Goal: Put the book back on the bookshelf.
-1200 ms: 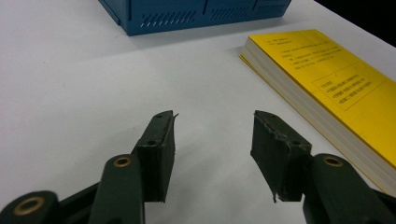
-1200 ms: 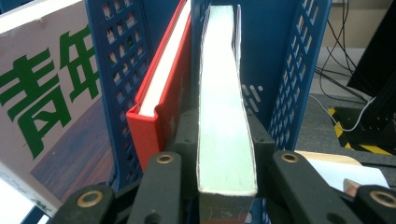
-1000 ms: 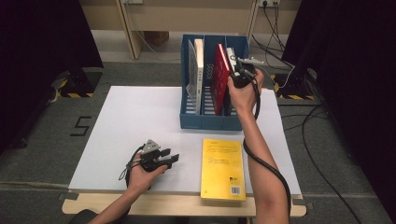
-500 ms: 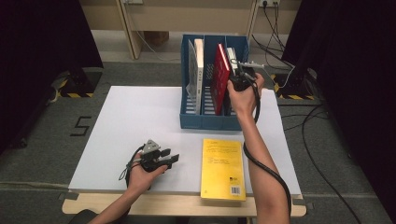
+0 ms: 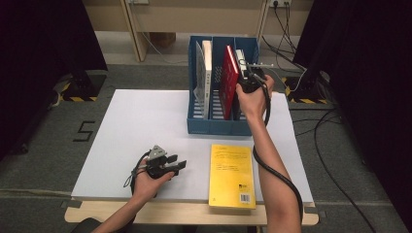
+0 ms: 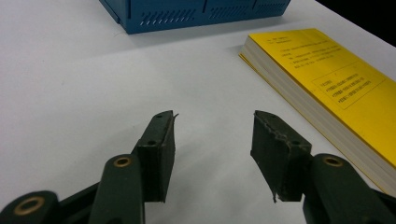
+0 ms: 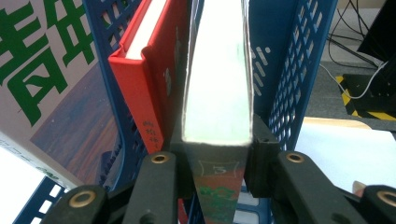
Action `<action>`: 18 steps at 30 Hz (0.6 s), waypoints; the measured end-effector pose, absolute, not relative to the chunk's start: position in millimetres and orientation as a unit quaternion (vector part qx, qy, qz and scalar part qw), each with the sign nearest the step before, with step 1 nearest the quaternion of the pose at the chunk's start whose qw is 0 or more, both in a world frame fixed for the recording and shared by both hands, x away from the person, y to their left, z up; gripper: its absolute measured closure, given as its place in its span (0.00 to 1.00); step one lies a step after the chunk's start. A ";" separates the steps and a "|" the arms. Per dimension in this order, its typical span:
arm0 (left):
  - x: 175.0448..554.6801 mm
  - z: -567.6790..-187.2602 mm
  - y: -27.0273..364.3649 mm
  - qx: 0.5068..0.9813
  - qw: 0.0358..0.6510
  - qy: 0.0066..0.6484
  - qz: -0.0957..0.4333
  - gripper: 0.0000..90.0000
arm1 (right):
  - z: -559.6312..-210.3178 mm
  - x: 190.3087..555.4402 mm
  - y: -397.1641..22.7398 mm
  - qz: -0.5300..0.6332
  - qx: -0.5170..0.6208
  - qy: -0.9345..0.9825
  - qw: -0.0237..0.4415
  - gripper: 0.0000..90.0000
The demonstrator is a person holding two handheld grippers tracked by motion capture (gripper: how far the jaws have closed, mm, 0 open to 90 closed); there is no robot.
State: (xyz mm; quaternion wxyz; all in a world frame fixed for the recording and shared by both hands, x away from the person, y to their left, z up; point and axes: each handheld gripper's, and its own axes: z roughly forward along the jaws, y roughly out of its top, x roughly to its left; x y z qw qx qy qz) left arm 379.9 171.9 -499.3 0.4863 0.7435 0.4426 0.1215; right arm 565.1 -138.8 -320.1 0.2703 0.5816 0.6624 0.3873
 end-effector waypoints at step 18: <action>379.9 -499.4 171.9 0.743 0.486 0.443 0.121 0.54 | -320.6 552.9 -137.0 0.388 0.584 0.653 0.288 0.81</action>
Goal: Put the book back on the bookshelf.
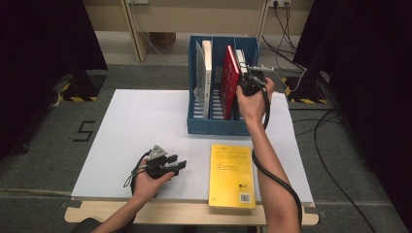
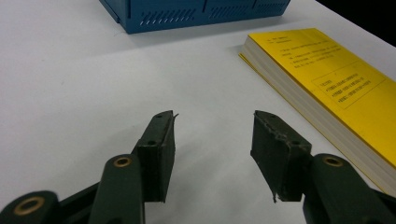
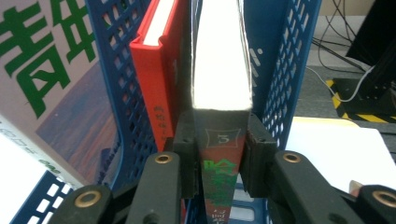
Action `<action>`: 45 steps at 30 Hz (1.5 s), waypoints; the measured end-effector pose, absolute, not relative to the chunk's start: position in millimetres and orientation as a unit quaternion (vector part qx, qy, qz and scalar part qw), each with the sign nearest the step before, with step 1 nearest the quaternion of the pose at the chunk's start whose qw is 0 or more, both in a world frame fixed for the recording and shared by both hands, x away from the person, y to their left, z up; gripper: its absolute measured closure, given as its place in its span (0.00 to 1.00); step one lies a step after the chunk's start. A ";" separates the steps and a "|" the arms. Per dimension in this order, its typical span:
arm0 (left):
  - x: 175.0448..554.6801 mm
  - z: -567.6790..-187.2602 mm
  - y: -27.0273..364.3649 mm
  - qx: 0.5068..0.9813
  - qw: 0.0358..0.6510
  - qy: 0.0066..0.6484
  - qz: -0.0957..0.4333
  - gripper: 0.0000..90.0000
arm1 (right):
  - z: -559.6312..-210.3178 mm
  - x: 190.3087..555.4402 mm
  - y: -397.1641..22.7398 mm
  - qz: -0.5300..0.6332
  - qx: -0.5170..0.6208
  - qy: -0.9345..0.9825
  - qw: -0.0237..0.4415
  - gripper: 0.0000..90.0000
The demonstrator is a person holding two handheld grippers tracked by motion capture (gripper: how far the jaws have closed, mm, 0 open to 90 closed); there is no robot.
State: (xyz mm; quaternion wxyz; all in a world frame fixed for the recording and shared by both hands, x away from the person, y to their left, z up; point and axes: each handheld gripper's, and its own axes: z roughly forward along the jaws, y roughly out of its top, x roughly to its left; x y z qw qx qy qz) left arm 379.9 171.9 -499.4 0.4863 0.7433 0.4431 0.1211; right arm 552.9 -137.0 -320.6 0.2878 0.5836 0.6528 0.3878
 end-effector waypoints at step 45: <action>380.7 -499.0 174.1 0.741 0.488 0.445 0.122 0.54 | -320.1 565.6 -133.3 0.417 0.558 0.631 0.343 0.84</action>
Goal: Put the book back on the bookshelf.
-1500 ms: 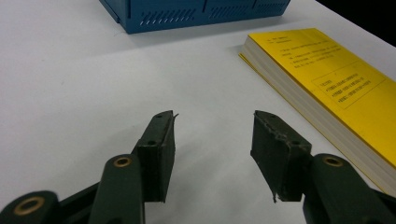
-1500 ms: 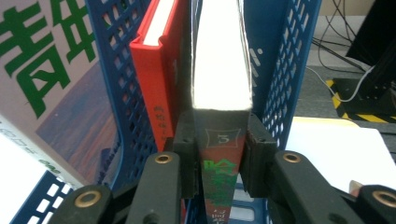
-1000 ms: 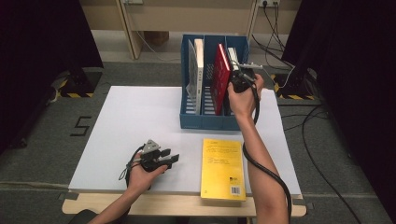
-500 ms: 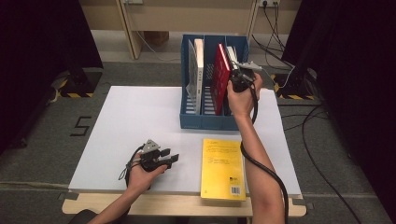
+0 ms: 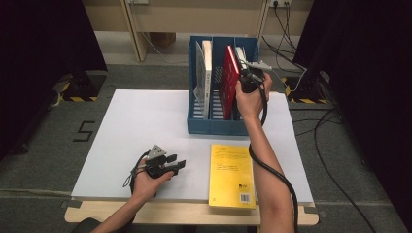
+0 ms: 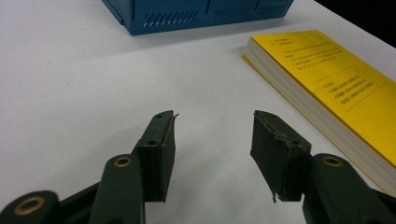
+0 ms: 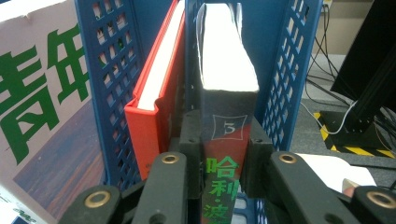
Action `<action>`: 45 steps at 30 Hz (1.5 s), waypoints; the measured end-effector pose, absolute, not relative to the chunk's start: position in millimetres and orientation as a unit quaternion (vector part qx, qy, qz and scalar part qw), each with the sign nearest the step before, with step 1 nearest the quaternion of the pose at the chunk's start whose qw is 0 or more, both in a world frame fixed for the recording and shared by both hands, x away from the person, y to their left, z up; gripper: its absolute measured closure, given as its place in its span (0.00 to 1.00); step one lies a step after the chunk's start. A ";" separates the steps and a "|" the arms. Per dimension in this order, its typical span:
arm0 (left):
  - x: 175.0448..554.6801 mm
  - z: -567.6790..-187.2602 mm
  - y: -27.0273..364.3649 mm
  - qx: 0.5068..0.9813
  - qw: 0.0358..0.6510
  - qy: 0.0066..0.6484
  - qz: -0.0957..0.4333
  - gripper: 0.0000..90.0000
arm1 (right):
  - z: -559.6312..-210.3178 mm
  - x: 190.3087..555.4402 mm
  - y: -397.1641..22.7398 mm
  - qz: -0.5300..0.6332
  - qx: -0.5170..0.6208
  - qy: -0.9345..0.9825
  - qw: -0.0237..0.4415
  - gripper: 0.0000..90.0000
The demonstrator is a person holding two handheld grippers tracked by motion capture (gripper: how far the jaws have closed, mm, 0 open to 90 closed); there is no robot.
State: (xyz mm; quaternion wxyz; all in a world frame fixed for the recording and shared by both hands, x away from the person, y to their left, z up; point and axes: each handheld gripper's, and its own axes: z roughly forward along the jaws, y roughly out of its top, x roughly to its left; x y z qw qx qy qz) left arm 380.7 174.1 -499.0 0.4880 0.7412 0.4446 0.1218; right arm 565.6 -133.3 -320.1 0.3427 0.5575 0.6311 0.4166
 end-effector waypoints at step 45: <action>379.5 -499.0 172.4 0.742 0.487 0.444 0.122 0.54 | -304.2 575.0 -136.2 0.366 0.589 0.659 0.290 0.81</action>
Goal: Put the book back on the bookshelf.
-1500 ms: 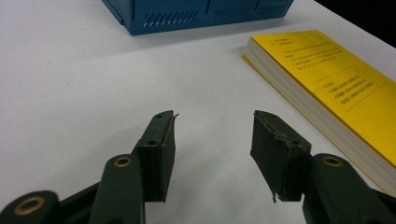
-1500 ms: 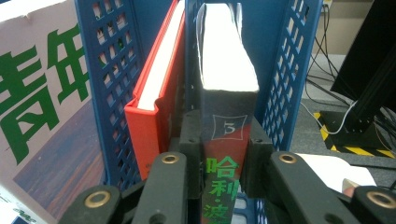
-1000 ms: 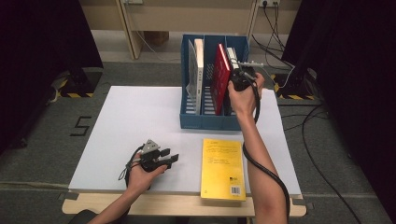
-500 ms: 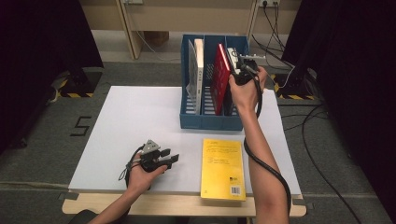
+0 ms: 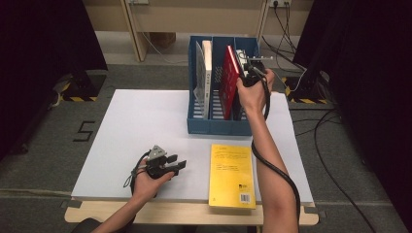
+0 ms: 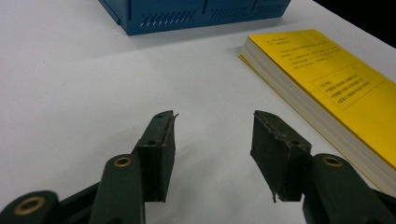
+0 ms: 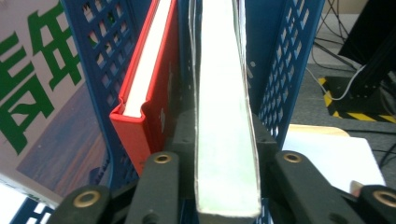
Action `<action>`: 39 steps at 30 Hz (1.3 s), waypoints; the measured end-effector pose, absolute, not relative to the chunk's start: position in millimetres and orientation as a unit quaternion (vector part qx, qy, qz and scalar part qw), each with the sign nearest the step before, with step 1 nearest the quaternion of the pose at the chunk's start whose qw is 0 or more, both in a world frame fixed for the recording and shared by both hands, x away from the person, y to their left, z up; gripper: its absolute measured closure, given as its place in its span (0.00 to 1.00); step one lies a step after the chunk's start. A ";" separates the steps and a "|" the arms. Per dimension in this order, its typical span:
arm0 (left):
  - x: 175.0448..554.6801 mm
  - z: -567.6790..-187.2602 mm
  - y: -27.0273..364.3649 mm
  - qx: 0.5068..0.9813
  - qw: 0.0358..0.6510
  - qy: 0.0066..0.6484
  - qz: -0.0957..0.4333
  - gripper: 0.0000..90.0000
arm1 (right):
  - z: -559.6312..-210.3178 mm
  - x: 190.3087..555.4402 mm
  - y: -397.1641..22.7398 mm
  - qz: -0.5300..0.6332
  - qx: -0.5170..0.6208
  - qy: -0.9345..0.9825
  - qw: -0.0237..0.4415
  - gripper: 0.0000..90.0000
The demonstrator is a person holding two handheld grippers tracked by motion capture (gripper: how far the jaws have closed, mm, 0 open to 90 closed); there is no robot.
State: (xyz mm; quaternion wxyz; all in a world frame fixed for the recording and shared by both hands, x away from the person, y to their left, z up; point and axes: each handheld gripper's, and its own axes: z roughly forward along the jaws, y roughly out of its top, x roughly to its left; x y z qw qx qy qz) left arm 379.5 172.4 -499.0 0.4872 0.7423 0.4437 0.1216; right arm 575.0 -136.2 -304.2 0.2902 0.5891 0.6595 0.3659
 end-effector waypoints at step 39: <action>381.0 -499.2 174.4 0.741 0.488 0.446 0.120 0.54 | -314.4 588.0 -132.0 0.406 0.568 0.636 0.329 0.83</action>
